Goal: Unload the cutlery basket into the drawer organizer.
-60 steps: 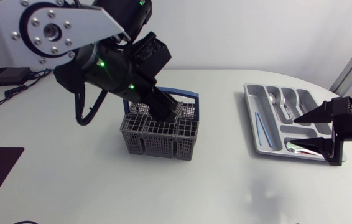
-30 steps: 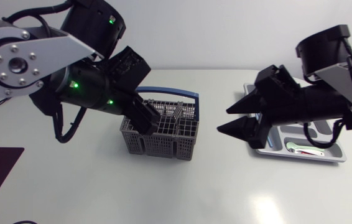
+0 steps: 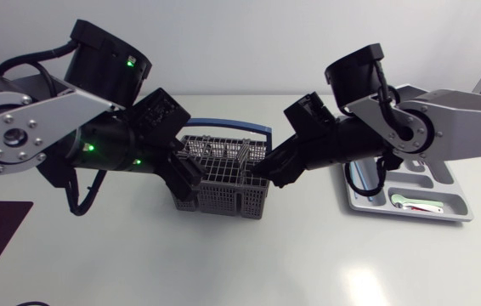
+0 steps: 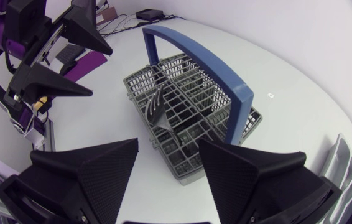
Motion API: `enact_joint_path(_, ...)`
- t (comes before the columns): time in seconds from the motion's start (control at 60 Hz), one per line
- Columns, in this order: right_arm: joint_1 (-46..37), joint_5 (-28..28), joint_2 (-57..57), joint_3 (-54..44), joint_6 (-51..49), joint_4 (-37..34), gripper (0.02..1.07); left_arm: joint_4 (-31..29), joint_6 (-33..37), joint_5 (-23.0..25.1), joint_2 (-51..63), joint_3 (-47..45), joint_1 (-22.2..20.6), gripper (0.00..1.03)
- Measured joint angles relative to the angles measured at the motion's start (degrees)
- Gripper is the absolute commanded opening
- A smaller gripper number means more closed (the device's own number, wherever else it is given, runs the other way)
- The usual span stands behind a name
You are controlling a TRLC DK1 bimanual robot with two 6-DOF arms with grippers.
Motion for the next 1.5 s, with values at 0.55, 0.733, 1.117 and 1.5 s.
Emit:
enact_joint_path(0.55, 4.1, 5.9, 7.2, 11.5, 4.2, -3.1, 0.44, 1.5, 1.3, 0.0, -2.7, -2.7, 0.9, 0.88)
enact_joint_path(0.733, 4.4, 6.3, 8.0, 11.6, 4.3, -3.9, 0.38, 1.5, 1.3, 0.0, -3.0, -2.9, 0.9, 0.88)
enact_joint_path(1.117, 5.1, 6.3, 8.7, 11.8, 4.4, -4.9, 0.07, 3.7, 2.7, 4.5, -2.1, -5.6, -0.4, 0.9)
enact_joint_path(1.5, 5.5, 4.1, 6.7, 11.8, 4.3, -7.3, 0.07, 9.5, 3.3, 6.7, 1.7, -8.4, -2.4, 0.9)
